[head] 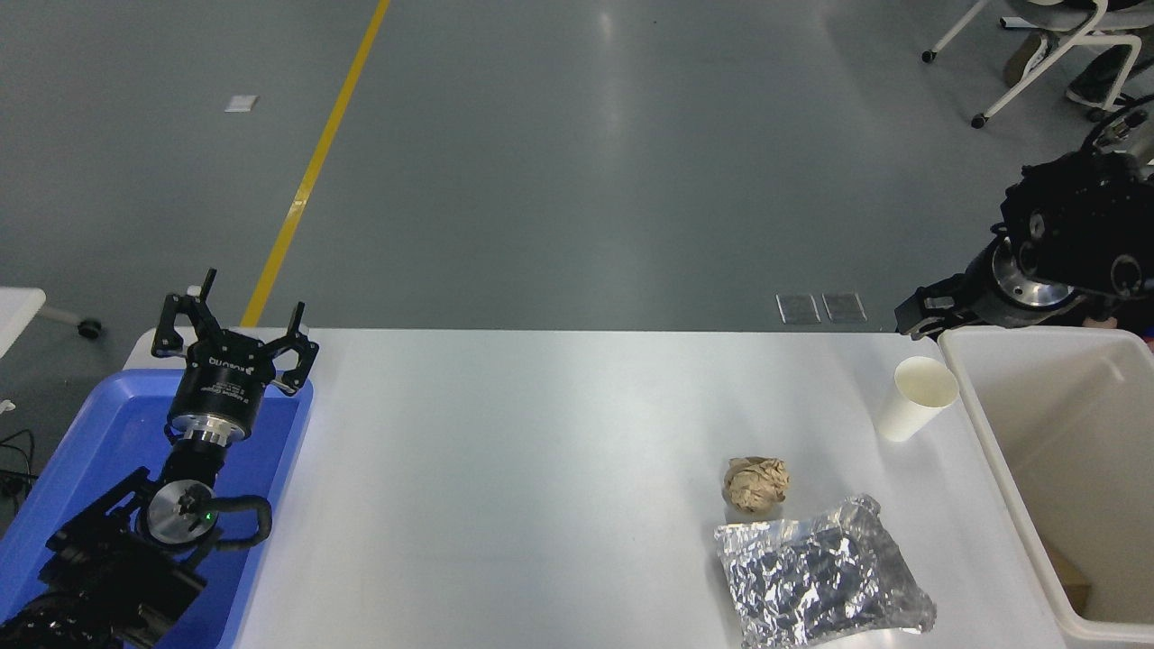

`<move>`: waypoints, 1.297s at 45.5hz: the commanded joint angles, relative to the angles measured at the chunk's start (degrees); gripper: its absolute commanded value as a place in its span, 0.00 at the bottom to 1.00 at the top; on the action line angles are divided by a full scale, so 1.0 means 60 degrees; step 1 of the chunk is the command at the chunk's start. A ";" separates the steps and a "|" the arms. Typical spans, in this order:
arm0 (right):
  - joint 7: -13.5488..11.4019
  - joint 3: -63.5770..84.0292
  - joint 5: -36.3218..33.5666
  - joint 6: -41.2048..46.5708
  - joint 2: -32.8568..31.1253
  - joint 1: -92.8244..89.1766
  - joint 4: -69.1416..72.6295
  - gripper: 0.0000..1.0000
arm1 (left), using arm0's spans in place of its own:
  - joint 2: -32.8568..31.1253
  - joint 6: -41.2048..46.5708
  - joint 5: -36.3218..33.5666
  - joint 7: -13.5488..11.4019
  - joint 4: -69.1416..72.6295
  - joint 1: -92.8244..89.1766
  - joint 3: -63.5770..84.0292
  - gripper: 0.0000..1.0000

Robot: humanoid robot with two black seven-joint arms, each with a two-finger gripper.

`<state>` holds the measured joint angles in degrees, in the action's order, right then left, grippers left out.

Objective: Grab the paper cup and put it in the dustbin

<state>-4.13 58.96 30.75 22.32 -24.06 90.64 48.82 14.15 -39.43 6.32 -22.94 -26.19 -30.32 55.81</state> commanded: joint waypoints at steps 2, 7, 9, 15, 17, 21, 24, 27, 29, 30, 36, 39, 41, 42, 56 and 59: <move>0.0000 -0.0965 0.0207 -0.1229 -0.0062 -0.2230 -0.1779 1.00 | 0.0001 0.0009 0.0001 0.0000 -0.0001 0.0000 0.0000 1.00; 0.0000 -0.0994 0.0192 -0.1552 -0.0047 -0.2640 -0.1999 1.00 | 0.0001 0.0009 0.0001 0.0000 -0.0001 0.0000 0.0000 1.00; 0.0000 -0.0994 0.0192 -0.1596 -0.0032 -0.2758 -0.2101 1.00 | 0.0001 0.0009 0.0001 0.0000 -0.0001 0.0000 0.0000 1.00; 0.0000 -0.1169 0.0178 -0.1640 -0.0003 -0.3212 -0.2424 1.00 | 0.0001 0.0009 0.0016 0.0000 -0.0001 0.0000 0.0000 1.00; 0.0000 -0.1374 0.0163 -0.1654 0.0011 -0.3373 -0.2511 1.00 | 0.0001 -0.0006 0.0001 0.0000 -0.0001 0.0000 0.0000 1.00; 0.0000 -0.1916 0.0090 -0.1654 0.0011 -0.3710 -0.2673 1.00 | 0.0001 0.0009 0.0001 0.0000 -0.0001 0.0000 0.0000 1.00; 0.0000 -0.2414 0.0002 -0.1654 0.0084 -0.3915 -0.2717 1.00 | 0.0001 -0.0006 0.0001 0.0000 -0.0001 0.0000 0.0000 1.00; 0.0000 -0.2810 0.0002 -0.1684 0.0143 -0.4164 -0.2790 1.00 | 0.0001 0.0009 0.0001 0.0000 -0.0001 0.0000 0.0000 1.00; -0.0014 -0.2957 0.0002 -0.1713 0.0143 -0.4296 -0.2877 1.00 | 0.0001 0.0009 0.0001 0.0000 -0.0001 0.0000 0.0000 1.00; -0.0014 -0.3015 0.0002 -0.1757 0.0158 -0.4354 -0.2936 1.00 | 0.0001 0.0009 0.0001 0.0000 -0.0001 0.0000 0.0000 1.00; 0.0000 -0.3118 0.0002 -0.2021 0.0304 -0.4677 -0.3288 0.99 | 0.0001 0.0009 0.0001 0.0000 -0.0001 0.0000 0.0000 1.00; 0.0000 -0.3177 0.0002 -0.2050 0.0319 -0.4765 -0.3361 0.89 | 0.0001 -0.0006 0.0001 0.0000 -0.0001 0.0000 0.0000 1.00; 0.0000 -0.3250 0.0002 -0.2050 0.0319 -0.4809 -0.3391 0.74 | 0.0001 0.0009 0.0001 0.0000 -0.0001 0.0000 0.0000 1.00; 0.0000 -0.3279 0.0002 -0.2050 0.0319 -0.4838 -0.3405 0.71 | 0.0001 0.0009 0.0001 0.0000 -0.0001 0.0000 0.0000 1.00; 0.0001 -0.3499 -0.0013 -0.2006 0.0290 -0.4926 -0.3537 0.00 | 0.0001 -0.0006 0.0001 0.0000 -0.0001 0.0000 0.0000 1.00; 0.0015 -0.3499 -0.0013 -0.1992 0.0275 -0.4897 -0.3537 0.00 | 0.0001 0.0009 0.0001 0.0000 -0.0001 0.0000 0.0000 1.00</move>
<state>-4.12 39.20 30.74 10.34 -22.38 61.70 28.17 14.15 -39.39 6.34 -22.94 -26.19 -30.32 55.81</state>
